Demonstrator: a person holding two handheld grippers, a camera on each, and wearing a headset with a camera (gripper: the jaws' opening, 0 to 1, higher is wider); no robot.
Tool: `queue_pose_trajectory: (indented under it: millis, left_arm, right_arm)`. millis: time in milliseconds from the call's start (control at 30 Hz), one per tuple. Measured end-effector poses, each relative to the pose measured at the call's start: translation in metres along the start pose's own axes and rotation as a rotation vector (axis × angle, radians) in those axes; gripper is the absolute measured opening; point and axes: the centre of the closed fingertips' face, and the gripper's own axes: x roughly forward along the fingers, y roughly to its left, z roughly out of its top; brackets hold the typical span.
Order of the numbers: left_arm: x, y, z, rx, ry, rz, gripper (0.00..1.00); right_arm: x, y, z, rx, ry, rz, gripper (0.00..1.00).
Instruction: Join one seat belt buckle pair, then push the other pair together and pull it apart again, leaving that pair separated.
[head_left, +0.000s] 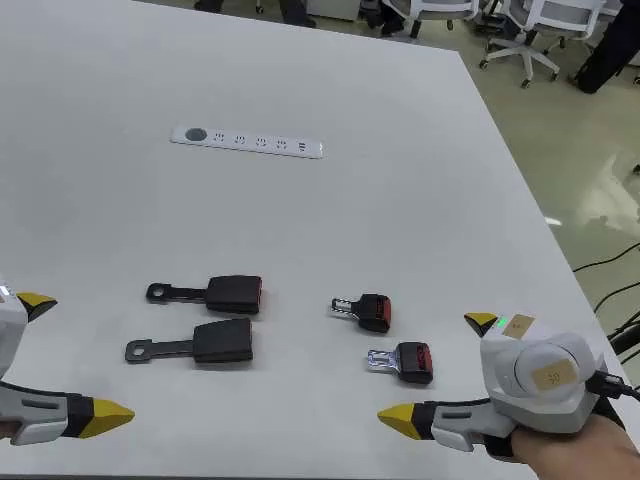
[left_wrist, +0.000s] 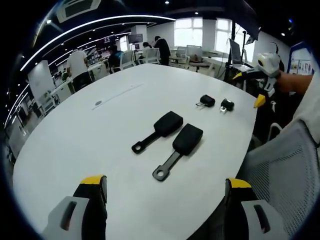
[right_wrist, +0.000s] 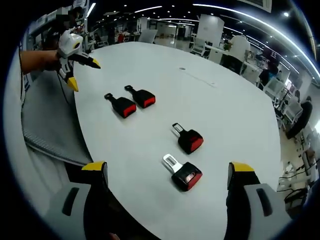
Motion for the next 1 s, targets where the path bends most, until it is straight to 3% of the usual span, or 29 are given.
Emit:
queue_pose_trajectory:
  millis: [100,167,267,533,767,1000]
  left_arm:
    - [0.0,0.0,0.004,0.008,0.003,0.001,1.0]
    - [0.001,0.006,0.003,0.007,-0.001,0.002,1.0]
    - [0.001,0.002,0.009,0.014,-0.002,-0.003,1.0]
    - [0.004,0.0,0.011,0.019,0.002,-0.015,1.0]
    - [0.0,-0.006,0.028,0.027,0.005,-0.024,1.0]
    - [0.006,0.001,0.026,0.035,0.012,-0.031,1.0]
  right_arm:
    - [0.002,0.0,0.001,-0.004,0.002,0.004,0.99]
    - [0.001,0.003,0.004,-0.008,0.0,0.007,0.99]
    - [0.0,0.004,0.003,-0.009,0.0,0.011,0.99]
    - [-0.004,0.002,-0.006,0.0,0.019,0.007,0.99]
    - [-0.007,0.006,0.01,-0.012,0.018,0.022,0.99]
    - [0.0,0.009,0.01,-0.01,0.018,0.046,0.99]
